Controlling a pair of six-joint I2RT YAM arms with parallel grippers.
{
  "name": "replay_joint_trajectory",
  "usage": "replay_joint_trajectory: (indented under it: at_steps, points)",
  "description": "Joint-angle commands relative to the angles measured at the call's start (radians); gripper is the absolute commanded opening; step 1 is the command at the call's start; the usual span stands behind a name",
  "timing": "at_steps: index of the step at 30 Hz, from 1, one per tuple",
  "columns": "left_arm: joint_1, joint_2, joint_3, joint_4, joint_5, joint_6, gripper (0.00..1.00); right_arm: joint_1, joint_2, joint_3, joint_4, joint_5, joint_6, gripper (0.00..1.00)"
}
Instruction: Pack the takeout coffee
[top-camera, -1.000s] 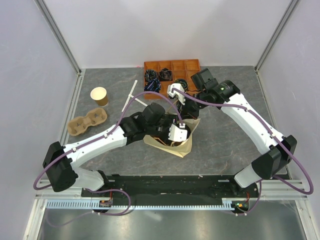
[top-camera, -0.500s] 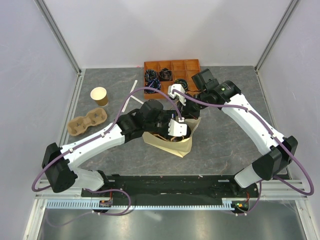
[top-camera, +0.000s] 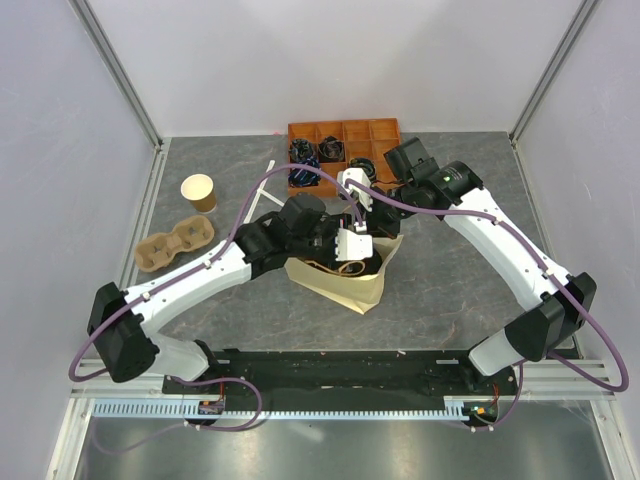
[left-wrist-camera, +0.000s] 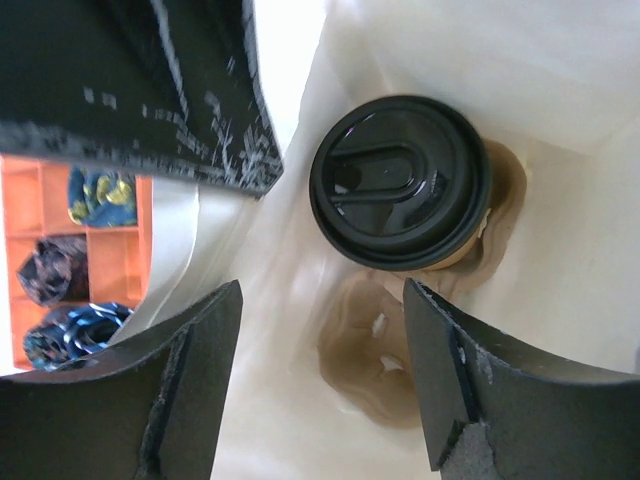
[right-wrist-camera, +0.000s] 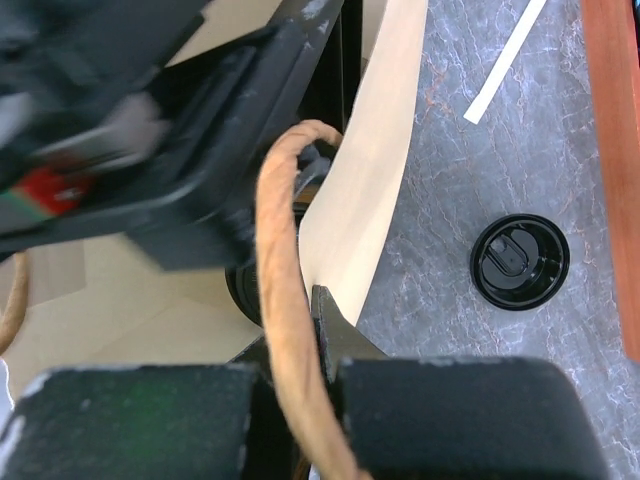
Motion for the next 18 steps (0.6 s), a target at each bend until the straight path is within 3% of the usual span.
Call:
replay_joint_trajectory:
  at_steps: [1,18]
  points:
    - [0.024,0.014,0.047,0.006,-0.027,-0.075,0.67,0.001,-0.018,-0.023,-0.063,0.013,-0.014,0.0]
    - [0.056,-0.027,0.054,0.074,-0.049,-0.189,0.66,0.002,-0.022,-0.033,-0.061,0.012,-0.031,0.0]
